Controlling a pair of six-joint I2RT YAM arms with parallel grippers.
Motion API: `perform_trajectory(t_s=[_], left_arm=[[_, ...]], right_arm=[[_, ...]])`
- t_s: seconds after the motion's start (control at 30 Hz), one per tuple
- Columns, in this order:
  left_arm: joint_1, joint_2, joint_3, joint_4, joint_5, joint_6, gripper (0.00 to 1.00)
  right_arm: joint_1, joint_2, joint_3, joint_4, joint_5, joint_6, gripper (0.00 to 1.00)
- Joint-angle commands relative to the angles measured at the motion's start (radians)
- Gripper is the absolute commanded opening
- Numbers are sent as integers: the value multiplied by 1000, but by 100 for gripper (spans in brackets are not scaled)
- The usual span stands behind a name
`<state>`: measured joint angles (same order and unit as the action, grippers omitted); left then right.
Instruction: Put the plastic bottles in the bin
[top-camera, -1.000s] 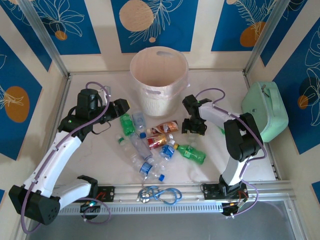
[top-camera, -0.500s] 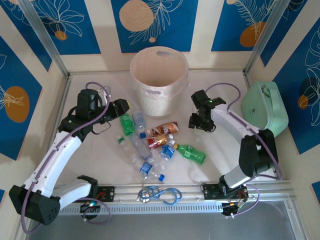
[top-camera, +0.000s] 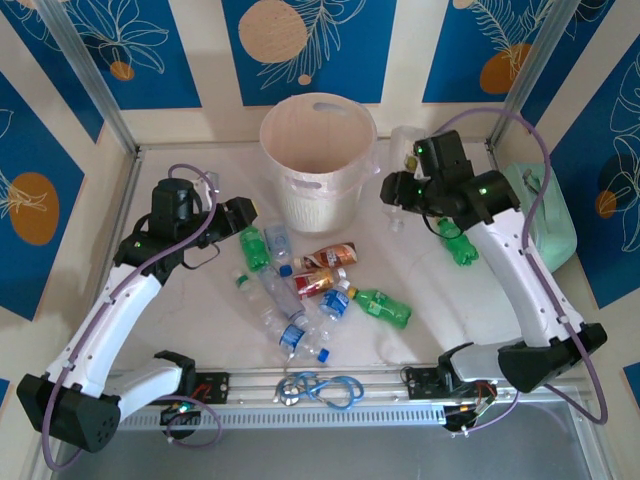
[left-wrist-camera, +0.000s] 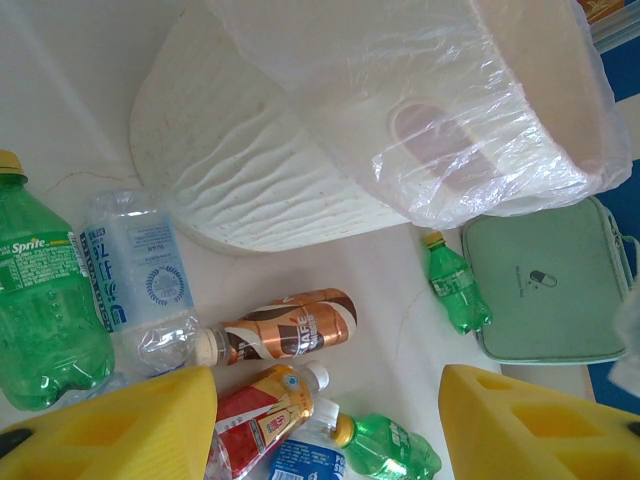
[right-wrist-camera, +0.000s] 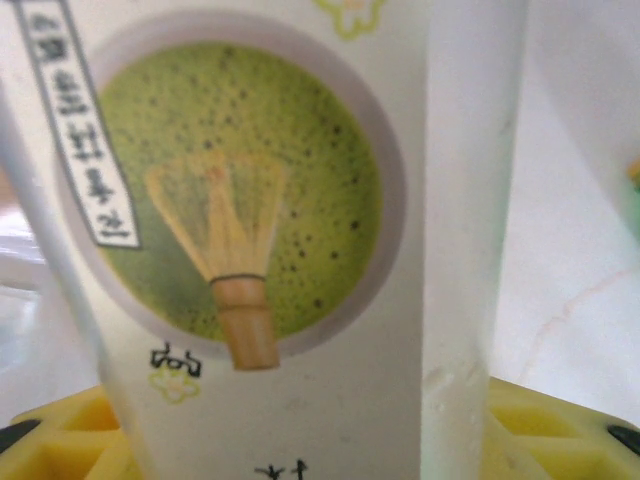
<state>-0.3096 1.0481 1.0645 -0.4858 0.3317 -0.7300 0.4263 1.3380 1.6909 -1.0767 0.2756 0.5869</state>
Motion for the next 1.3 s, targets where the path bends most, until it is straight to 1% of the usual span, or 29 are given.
perform_trajectory(t_s=[0.0, 0.13, 0.4, 0.57, 0.63, 0.8, 0.97, 1.27], left_arm=[[15, -16, -6, 16, -4, -12, 60], [15, -14, -8, 11, -8, -12, 60], [16, -13, -6, -3, -12, -8, 60], [19, -7, 7, -16, -11, 0, 60], [21, -5, 14, -24, -10, 4, 60], [26, -8, 18, -34, -10, 11, 60], [30, -8, 14, -28, -10, 8, 60], [33, -5, 20, -23, -7, 4, 60]], right_arm=[[21, 69, 143, -11, -76, -5, 54], [50, 198, 350, -12, -109, -20, 54], [96, 537, 831, -87, -128, -63, 55], [101, 699, 997, -79, -141, -65, 56], [95, 740, 1021, -77, -130, -64, 56], [91, 798, 1005, -84, -124, -71, 56], [118, 815, 983, -100, -89, -107, 56], [148, 813, 955, -155, -68, -110, 56]])
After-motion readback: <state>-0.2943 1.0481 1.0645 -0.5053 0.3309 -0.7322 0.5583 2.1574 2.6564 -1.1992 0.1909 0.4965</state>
